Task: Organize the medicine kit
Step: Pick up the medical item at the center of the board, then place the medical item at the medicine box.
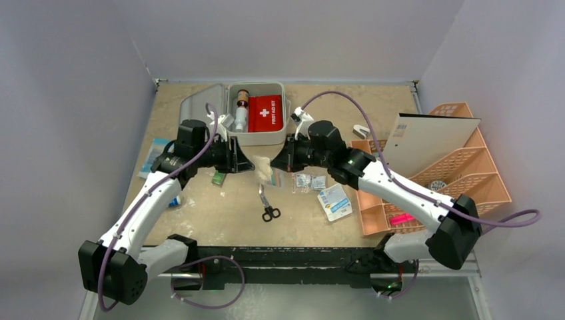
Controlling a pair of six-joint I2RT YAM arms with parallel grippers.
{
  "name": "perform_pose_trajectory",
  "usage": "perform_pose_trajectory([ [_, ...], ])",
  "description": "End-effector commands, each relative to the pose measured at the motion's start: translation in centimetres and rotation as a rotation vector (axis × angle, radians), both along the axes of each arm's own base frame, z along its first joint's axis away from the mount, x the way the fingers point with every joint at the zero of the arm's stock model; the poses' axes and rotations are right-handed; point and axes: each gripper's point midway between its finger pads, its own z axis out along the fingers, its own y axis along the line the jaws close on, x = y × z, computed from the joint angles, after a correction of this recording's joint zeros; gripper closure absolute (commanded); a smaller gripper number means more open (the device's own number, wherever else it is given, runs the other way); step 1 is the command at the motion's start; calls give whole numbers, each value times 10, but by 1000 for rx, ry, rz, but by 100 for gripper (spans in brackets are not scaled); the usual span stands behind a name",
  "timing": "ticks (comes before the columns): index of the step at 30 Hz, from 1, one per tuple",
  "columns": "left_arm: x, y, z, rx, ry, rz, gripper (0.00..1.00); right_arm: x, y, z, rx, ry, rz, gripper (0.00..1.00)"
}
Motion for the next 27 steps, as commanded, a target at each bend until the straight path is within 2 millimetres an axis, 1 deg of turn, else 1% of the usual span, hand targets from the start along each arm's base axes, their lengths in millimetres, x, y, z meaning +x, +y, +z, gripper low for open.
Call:
perform_pose_trajectory([
  [1,24,28,14,163,-79,142,54,30,-6,28,-106,-187,-33,100],
  [2,25,32,9,189,-72,161,48,36,-7,29,-136,-218,-38,100],
  [4,25,39,1,228,-58,182,41,49,-7,35,-189,-288,-32,100],
  [5,25,41,-1,237,-54,186,39,54,-6,36,-215,-318,-24,100],
  [7,25,43,-5,245,-46,189,30,66,-3,38,-270,-375,-3,100],
  [8,25,44,-6,246,-46,189,26,74,-1,43,-304,-425,15,100],
  [9,26,43,-7,244,-47,183,24,82,-1,41,-348,-460,29,100],
  [12,27,43,-9,236,-55,172,20,106,-4,32,-499,-571,61,100],
  [14,29,46,-12,256,-61,175,18,118,-5,31,-563,-620,74,100],
  [18,33,55,-25,321,-45,183,15,131,8,33,-596,-702,136,100],
  [19,32,55,-26,326,-41,178,11,137,11,34,-610,-724,145,100],
  [21,32,55,-24,320,-52,177,3,150,15,31,-659,-772,158,100],
  [22,32,54,-21,312,-68,173,2,157,16,28,-691,-796,162,100],
  [24,34,57,-19,321,-91,190,0,171,17,26,-751,-846,163,100],
  [27,33,65,-14,349,-107,215,0,195,17,29,-836,-919,140,100],
])
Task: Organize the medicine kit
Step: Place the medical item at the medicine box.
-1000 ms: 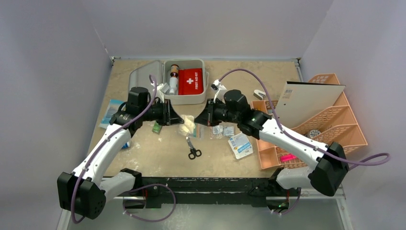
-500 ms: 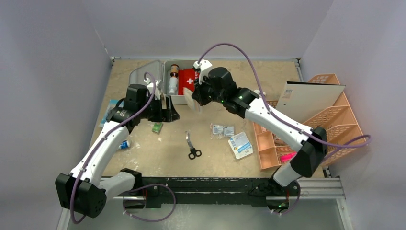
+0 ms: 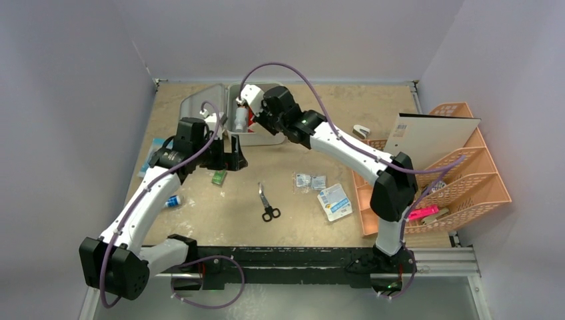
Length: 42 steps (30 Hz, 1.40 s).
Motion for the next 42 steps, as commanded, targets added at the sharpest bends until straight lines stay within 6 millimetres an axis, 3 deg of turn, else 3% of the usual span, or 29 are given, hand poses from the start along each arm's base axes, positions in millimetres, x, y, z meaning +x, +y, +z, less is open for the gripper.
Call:
perform_pose_trajectory([
  [1,3,13,12,45,-80,20,0,41,-4,34,-112,-224,-18,100],
  [6,2,25,19,83,-121,65,0,74,3,36,-168,-296,-19,100],
  [11,2,36,33,102,-193,107,0,115,10,18,-229,-345,-17,100],
  [18,0,58,50,149,-282,207,1,174,4,-5,-321,-415,-28,100],
  [22,-1,65,54,161,-300,237,1,201,-5,-1,-309,-462,-57,100],
  [27,-8,66,73,124,-394,248,1,218,5,7,-278,-548,-26,100],
  [34,-13,70,81,117,-430,265,1,234,10,-19,-306,-602,-46,100],
  [40,-13,70,79,117,-423,266,2,242,15,4,-293,-711,-50,100],
  [42,-14,71,80,116,-424,267,2,237,19,-2,-304,-713,-14,100],
])
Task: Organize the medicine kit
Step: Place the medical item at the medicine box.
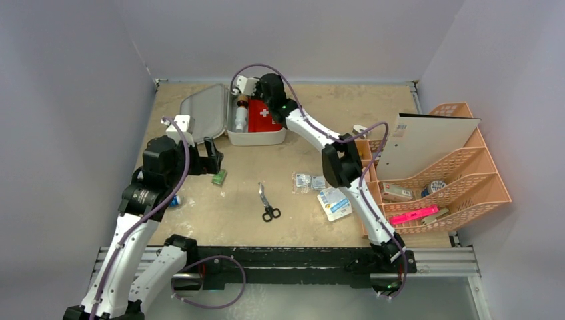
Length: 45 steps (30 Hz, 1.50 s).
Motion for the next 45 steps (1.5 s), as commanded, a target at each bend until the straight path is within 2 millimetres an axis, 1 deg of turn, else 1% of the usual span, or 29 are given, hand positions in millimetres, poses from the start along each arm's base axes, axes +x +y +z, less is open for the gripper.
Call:
perform_pose_trajectory([
  [1,5,5,3,6,-24,27,2,-4,12,50,33,-137,55,100],
  [3,3,9,5,12,-36,44,2,-14,18,32,3,-105,85,100],
  [7,0,14,9,22,-50,62,2,-37,25,-20,-121,-36,96,100],
  [9,0,14,10,23,-53,66,2,-46,27,-38,-148,-1,99,100],
  [11,-1,15,12,21,-61,67,2,-56,29,-48,-131,55,103,100],
  [14,0,14,11,19,-62,61,2,-69,33,-51,-50,141,117,100],
  [16,0,12,11,15,-60,54,2,-74,34,-49,-3,179,118,97],
  [18,0,11,12,13,-63,49,2,-83,41,-55,45,246,142,95],
  [21,-1,13,13,15,-67,57,2,-77,38,-58,55,251,113,95],
  [23,-2,14,13,15,-69,62,2,-70,33,-68,35,255,86,97],
  [25,-2,14,12,17,-65,64,2,-65,32,-71,19,251,73,99],
  [30,-1,16,12,19,-65,72,2,-59,30,-79,11,251,48,100],
  [34,-1,16,12,21,-64,72,2,-54,23,-84,14,253,-15,100],
  [36,-2,17,12,22,-64,77,2,-55,22,-89,27,268,-38,100],
  [39,-2,18,12,24,-62,83,2,-54,18,-91,52,283,-87,100],
  [45,-2,18,14,21,-71,85,2,-56,21,-100,137,330,-134,100],
])
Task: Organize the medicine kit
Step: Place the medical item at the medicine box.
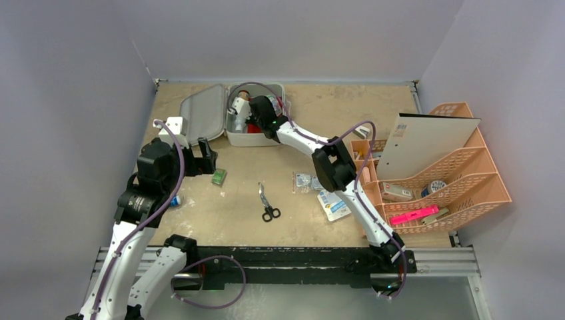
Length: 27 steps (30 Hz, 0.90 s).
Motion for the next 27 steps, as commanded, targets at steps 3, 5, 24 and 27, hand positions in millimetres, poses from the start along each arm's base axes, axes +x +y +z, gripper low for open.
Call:
perform_pose_trajectory([
  [3,1,4,5,1,-28,15,2,6,6,22,132,-17,-113,100],
  [5,1,3,6,1,-32,14,2,10,7,24,147,-43,-137,100],
  [24,1,-2,1,17,-11,-2,2,19,-1,35,180,-119,-302,100],
  [27,1,-2,1,15,-13,-2,3,15,2,37,200,-123,-308,100],
])
